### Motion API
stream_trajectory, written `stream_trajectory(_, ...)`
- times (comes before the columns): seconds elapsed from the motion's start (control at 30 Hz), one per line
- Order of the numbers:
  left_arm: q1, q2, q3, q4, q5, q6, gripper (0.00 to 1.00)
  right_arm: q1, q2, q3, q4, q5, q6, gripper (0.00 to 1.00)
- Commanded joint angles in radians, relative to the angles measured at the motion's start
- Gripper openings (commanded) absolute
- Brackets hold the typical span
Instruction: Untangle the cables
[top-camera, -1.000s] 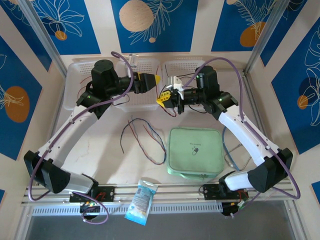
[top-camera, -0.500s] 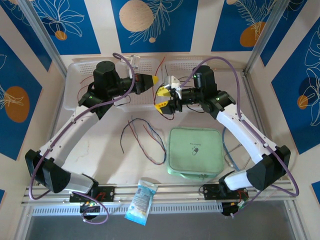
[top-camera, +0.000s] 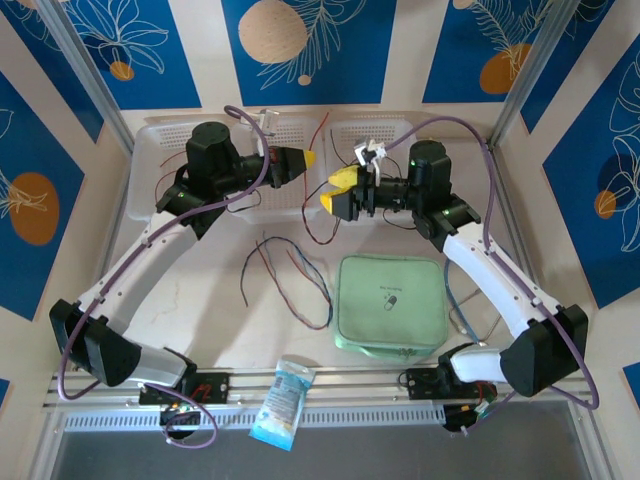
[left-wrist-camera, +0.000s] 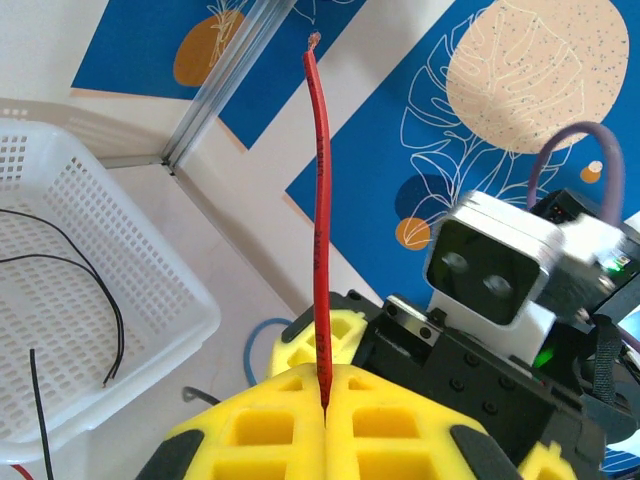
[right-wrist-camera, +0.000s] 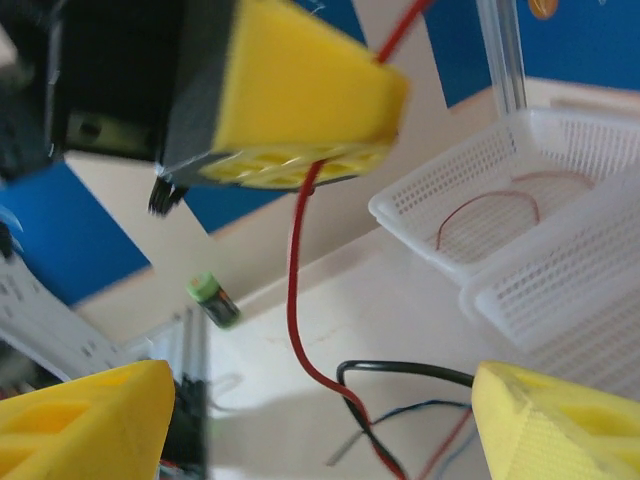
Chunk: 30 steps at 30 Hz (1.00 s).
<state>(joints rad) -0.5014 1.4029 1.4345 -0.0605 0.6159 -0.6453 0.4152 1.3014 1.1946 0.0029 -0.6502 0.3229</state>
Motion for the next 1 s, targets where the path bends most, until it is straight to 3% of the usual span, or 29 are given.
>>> stream_trajectory(0.0,0.004,-0.025,0.012,0.007,-0.011,0.031,0.00,-0.019,0.007,-0.016,0.022,0.061,0.376,0.78)
stream_trajectory(0.13,0.004,-0.022,0.021,-0.009,-0.009,0.043,0.00,-0.014,-0.016,-0.046,0.017,0.107,0.614,0.77)
stream_trajectory(0.53,0.008,-0.030,0.007,-0.028,-0.012,0.058,0.00,0.027,-0.231,-0.151,-0.188,0.556,1.076,0.81)
stream_trajectory(0.7,0.008,-0.031,0.005,-0.031,-0.019,0.060,0.00,0.059,-0.284,-0.269,-0.208,0.564,1.479,0.82)
stream_trajectory(0.8,0.008,-0.033,0.006,-0.039,-0.016,0.064,0.00,0.130,-0.330,-0.362,-0.118,0.632,1.674,0.82)
stream_trajectory(0.97,0.008,-0.038,0.004,-0.059,-0.015,0.076,0.00,0.193,-0.382,-0.362,-0.128,0.776,1.723,0.82)
